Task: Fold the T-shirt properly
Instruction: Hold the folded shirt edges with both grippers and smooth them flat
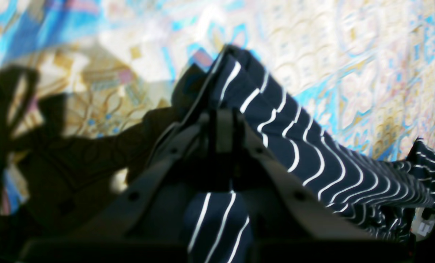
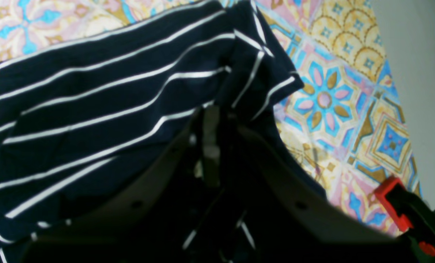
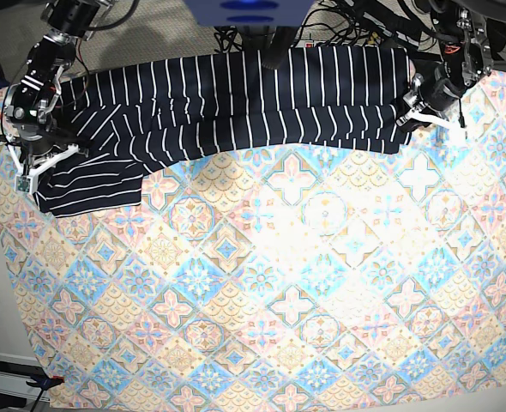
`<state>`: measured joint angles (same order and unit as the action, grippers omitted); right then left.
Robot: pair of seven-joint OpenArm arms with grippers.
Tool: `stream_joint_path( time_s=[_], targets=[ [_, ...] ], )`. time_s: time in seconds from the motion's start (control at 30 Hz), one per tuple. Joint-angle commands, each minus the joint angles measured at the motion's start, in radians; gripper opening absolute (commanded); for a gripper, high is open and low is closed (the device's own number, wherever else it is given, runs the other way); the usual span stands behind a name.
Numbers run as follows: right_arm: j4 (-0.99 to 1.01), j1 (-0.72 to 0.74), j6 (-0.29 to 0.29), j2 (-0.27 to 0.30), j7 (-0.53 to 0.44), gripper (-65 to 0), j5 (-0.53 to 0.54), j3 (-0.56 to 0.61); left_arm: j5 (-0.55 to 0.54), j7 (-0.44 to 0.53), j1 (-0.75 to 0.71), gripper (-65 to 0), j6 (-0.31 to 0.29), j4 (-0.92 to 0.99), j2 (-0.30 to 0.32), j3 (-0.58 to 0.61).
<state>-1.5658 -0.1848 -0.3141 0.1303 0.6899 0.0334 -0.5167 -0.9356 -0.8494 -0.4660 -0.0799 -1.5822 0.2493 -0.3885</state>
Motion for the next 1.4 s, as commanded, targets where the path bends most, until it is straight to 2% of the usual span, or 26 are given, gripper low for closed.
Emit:
stream_joint_path(
  time_s=[0.0, 0.17, 0.33, 0.47, 0.57, 0.67, 0.77, 0.87, 0.97, 1.1, 1.2, 1.37],
  targets=[
    [-0.012, 0.009, 0.013, 0.018, -0.023, -65.0, -0.003, -0.004, 0.003, 0.022, 0.002, -65.0, -0.002, -0.008, 0.015, -0.008],
    [-0.011, 0.015, 0.013, 0.018, 0.058, -64.8, -0.005, 0.011, 0.049, 0.022, 0.008, -65.0, -0.001, -0.005, 0.012, 0.036],
    [-0.011, 0.018, 0.016, 0.019, 0.067, -64.3, -0.01, 0.026, 0.088, 0.022, 0.008, -65.0, -0.001, -0.005, 0.011, 0.064],
    [-0.011, 0.018, 0.017, 0.019, 0.064, -56.7, -0.011, 0.022, 0.086, 0.022, 0.008, -65.0, 0.001, 0.003, 0.011, 0.064],
    [-0.015, 0.018, 0.017, 0.019, 0.061, -52.0, -0.011, -0.039, 0.086, 0.022, 0.006, -65.0, 0.002, 0.042, 0.011, 0.061],
    [-0.015, 0.02, 0.017, 0.01, 0.06, -51.6, -0.011, -0.087, 0.082, 0.022, 0.006, -65.0, 0.002, 0.098, 0.011, 0.058],
    [-0.023, 0.02, 0.017, -0.001, 0.017, -51.5, -0.011, -0.095, 0.085, 0.022, 0.006, -65.0, 0.001, 0.118, 0.011, 0.062],
    [-0.023, 0.043, 0.017, -0.001, -0.009, -51.3, -0.011, -0.079, 0.083, 0.022, 0.002, -65.0, -0.001, 0.116, 0.011, 0.064],
    [-0.022, 0.075, 0.017, 0.007, -0.016, -51.2, -0.011, -0.006, 0.086, 0.022, 0.002, -65.0, -0.001, 0.118, 0.011, 0.064],
    [0.011, 0.13, 0.017, 0.093, -0.016, -51.1, -0.011, 0.129, 0.086, 0.022, 0.002, -65.0, -0.001, 0.118, 0.014, 0.062],
    [0.124, 0.209, 0.017, 0.141, -0.016, -50.4, -0.011, 0.189, 0.083, 0.022, 0.002, -65.0, -0.001, 0.118, 0.017, 0.061],
    [0.333, 0.324, 0.017, 0.171, -0.019, -40.9, -0.011, 0.194, 0.082, 0.022, 0.002, -65.0, -0.001, 0.118, 0.017, 0.058]
  ],
)
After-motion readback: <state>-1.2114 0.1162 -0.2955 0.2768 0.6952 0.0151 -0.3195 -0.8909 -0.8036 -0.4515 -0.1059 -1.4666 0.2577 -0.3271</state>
